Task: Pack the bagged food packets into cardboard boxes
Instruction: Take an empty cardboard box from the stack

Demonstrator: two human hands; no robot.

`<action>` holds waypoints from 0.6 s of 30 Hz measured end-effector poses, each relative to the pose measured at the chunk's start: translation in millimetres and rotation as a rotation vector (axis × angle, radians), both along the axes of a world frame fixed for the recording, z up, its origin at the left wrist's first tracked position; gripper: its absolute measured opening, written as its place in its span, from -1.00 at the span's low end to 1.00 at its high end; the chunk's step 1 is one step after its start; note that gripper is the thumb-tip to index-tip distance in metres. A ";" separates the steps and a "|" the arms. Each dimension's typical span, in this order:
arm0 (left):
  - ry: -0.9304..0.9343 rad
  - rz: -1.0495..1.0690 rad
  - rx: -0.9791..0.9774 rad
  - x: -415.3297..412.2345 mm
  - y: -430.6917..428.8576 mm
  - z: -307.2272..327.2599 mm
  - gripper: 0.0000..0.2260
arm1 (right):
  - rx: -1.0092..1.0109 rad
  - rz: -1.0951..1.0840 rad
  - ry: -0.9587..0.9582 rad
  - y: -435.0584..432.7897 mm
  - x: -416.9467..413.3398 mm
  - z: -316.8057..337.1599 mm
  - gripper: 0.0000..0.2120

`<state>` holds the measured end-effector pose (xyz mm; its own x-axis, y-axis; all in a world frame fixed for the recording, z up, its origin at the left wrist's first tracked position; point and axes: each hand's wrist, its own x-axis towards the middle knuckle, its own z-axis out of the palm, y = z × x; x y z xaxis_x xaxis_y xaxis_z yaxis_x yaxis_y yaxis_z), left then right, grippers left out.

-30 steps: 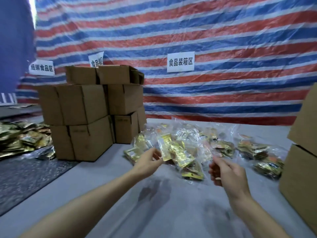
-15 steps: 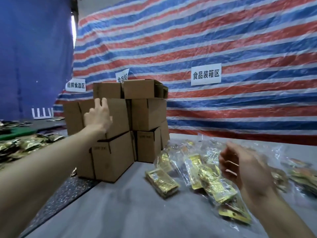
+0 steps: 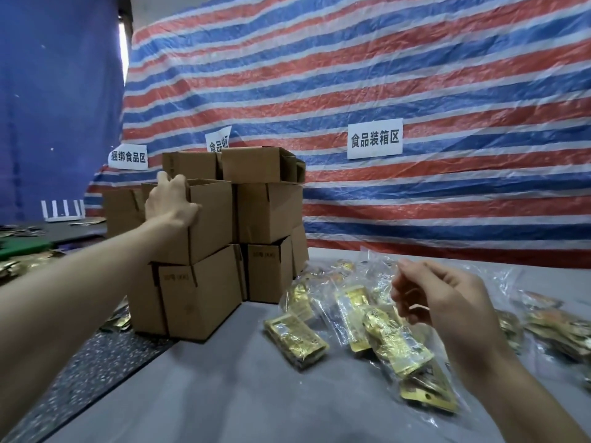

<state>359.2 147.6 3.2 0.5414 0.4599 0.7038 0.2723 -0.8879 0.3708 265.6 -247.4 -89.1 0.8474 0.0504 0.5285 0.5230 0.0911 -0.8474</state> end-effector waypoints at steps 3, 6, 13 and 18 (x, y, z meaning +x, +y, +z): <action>-0.068 -0.023 0.013 -11.6 -6.4 4.0 -0.65 | 0.000 0.003 -0.012 -2.3 -5.7 3.8 -0.64; -0.173 -0.058 0.036 -28.2 -14.0 12.0 -0.66 | -0.013 0.002 -0.042 -3.8 -12.4 8.5 -0.63; -0.359 -0.293 0.070 -83.5 -50.5 4.0 -0.66 | -0.093 0.003 -0.057 -5.4 -32.5 14.7 -0.68; -0.453 -0.510 -0.068 -123.9 -97.9 -36.8 -0.70 | -0.250 -0.061 -0.088 -14.6 -45.9 20.8 -0.81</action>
<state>235.3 49.6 -33.6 0.3612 0.2768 0.8905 -0.3689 -0.8346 0.4091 219.7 -262.0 -68.3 0.8043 0.1393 0.5776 0.5937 -0.1490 -0.7908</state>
